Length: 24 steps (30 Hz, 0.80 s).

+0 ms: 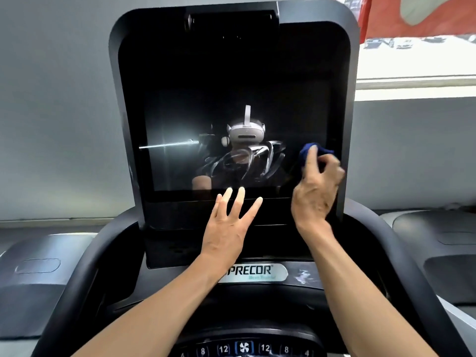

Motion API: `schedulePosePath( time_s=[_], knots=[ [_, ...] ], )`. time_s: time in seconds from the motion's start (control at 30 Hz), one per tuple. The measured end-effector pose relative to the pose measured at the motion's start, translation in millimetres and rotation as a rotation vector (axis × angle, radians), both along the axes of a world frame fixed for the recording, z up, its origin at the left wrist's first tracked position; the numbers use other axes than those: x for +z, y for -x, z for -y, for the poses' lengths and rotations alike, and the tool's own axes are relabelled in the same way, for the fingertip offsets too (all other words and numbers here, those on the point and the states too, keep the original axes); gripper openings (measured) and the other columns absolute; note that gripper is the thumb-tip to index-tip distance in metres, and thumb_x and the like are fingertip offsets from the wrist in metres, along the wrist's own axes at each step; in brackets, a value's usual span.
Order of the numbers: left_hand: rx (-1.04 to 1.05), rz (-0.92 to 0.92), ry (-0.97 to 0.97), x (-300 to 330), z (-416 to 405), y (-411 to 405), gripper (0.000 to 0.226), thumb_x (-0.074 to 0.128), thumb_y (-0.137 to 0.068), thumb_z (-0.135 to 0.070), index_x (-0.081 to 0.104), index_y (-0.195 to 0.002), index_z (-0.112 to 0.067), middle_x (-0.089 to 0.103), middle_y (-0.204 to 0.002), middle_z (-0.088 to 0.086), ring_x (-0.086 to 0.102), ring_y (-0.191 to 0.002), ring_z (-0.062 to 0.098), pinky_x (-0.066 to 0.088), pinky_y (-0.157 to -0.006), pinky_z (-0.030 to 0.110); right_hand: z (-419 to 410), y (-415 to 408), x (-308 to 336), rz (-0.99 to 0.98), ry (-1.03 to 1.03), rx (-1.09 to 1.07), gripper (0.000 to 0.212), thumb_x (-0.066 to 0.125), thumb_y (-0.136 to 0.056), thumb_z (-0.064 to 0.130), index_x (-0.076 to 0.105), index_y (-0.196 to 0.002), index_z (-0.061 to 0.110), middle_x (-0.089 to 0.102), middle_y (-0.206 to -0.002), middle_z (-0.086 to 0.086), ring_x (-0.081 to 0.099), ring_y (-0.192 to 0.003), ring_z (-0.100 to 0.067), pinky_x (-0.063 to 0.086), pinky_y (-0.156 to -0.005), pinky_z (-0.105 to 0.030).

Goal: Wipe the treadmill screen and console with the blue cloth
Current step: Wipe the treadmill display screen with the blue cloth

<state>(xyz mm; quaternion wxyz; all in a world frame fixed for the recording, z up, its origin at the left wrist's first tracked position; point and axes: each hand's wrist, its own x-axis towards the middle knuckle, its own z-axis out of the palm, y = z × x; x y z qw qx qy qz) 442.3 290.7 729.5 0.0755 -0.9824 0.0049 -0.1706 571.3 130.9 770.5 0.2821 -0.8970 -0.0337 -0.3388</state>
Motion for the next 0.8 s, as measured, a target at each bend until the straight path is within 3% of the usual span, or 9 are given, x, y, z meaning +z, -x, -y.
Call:
schedulePosePath(
  time_s=[0.13,0.27,0.33,0.47,0.57,0.63,0.67,0.73,0.8],
  knots=[
    [-0.012,0.013,-0.023,-2.6,-2.9,-1.1,0.105,0.080,-0.079,-0.007,0.020,-0.161,-0.032,0.023,-0.160,0.016,0.027,-0.145,0.041,0.033,-0.120,0.053,34.9,22.7,-31.3,0.095,0.303,0.268,0.057,0.044,-0.090,-0.005,0.053,-0.144,0.012,0.052,-0.126,-0.016,0.047,-0.106,-0.034,0.050,-0.090,-0.043],
    [-0.029,0.027,-0.023,-5.5,-5.5,-2.1,0.102,0.077,-0.082,-0.006,0.019,-0.161,-0.032,0.021,-0.161,0.016,0.028,-0.147,0.041,0.032,-0.120,0.053,25.0,-0.4,-4.9,-0.079,-0.147,0.013,0.048,0.057,-0.096,0.004,0.056,-0.143,0.014,0.050,-0.123,-0.016,0.047,-0.107,-0.036,0.028,-0.091,-0.017],
    [-0.037,0.039,-0.007,-7.2,-5.1,-1.1,0.102,0.074,-0.082,-0.002,0.019,-0.161,-0.033,0.020,-0.161,0.015,0.027,-0.147,0.042,0.031,-0.121,0.053,-7.6,11.2,-0.8,-0.068,-0.150,0.016,0.049,0.059,-0.096,0.008,0.054,-0.144,0.015,0.049,-0.125,-0.013,0.045,-0.107,-0.032,0.036,-0.090,-0.022],
    [-0.070,0.035,-0.018,-4.8,-10.0,-0.3,0.098,0.068,-0.080,0.002,0.023,-0.161,-0.032,0.021,-0.162,0.015,0.028,-0.146,0.041,0.030,-0.121,0.050,-5.4,35.0,-26.3,0.039,0.161,0.282,0.051,0.064,-0.095,0.008,0.053,-0.144,0.013,0.050,-0.128,-0.011,0.045,-0.108,-0.028,0.050,-0.091,-0.035],
    [-0.120,0.055,-0.107,-0.5,-22.4,0.3,0.092,0.070,-0.081,0.001,0.029,-0.159,-0.024,0.029,-0.161,0.016,0.030,-0.145,0.038,0.035,-0.119,0.046,5.5,16.4,-9.8,-0.046,-0.087,0.136,0.048,0.063,-0.095,0.011,0.056,-0.142,0.012,0.050,-0.123,-0.015,0.046,-0.105,-0.033,0.035,-0.092,-0.022],
    [-0.148,0.080,-0.146,1.7,-27.6,0.8,0.076,0.071,-0.092,-0.017,0.033,-0.157,-0.015,0.035,-0.160,0.015,0.030,-0.145,0.035,0.035,-0.119,0.044,-13.9,9.1,8.1,-0.130,-0.248,0.011,0.047,0.060,-0.098,0.020,0.054,-0.144,0.012,0.049,-0.124,-0.014,0.045,-0.108,-0.032,0.025,-0.092,-0.016],
    [-0.145,0.097,-0.134,3.5,-28.2,1.6,0.071,0.070,-0.094,-0.024,0.037,-0.156,-0.012,0.038,-0.159,0.014,0.031,-0.144,0.034,0.035,-0.119,0.043,-25.8,14.4,12.4,-0.133,-0.242,0.017,0.048,0.058,-0.099,0.026,0.053,-0.145,0.012,0.048,-0.126,-0.012,0.044,-0.110,-0.030,0.027,-0.095,-0.017],
    [-0.138,0.115,-0.103,7.0,-26.9,2.8,0.067,0.071,-0.092,-0.027,0.045,-0.151,-0.009,0.044,-0.157,0.012,0.031,-0.142,0.032,0.038,-0.118,0.041,-36.2,33.8,3.7,-0.048,-0.095,0.151,0.047,0.056,-0.101,0.033,0.055,-0.143,0.014,0.047,-0.129,-0.009,0.043,-0.112,-0.027,0.037,-0.101,-0.027],
    [-0.148,0.121,-0.079,8.9,-26.8,3.4,0.067,0.075,-0.090,-0.025,0.048,-0.149,-0.009,0.045,-0.156,0.011,0.031,-0.142,0.031,0.040,-0.116,0.040,-21.1,42.9,-14.0,0.023,0.064,0.300,0.042,0.059,-0.100,0.026,0.058,-0.140,0.015,0.049,-0.128,-0.008,0.044,-0.112,-0.026,0.045,-0.099,-0.034]
  ],
)
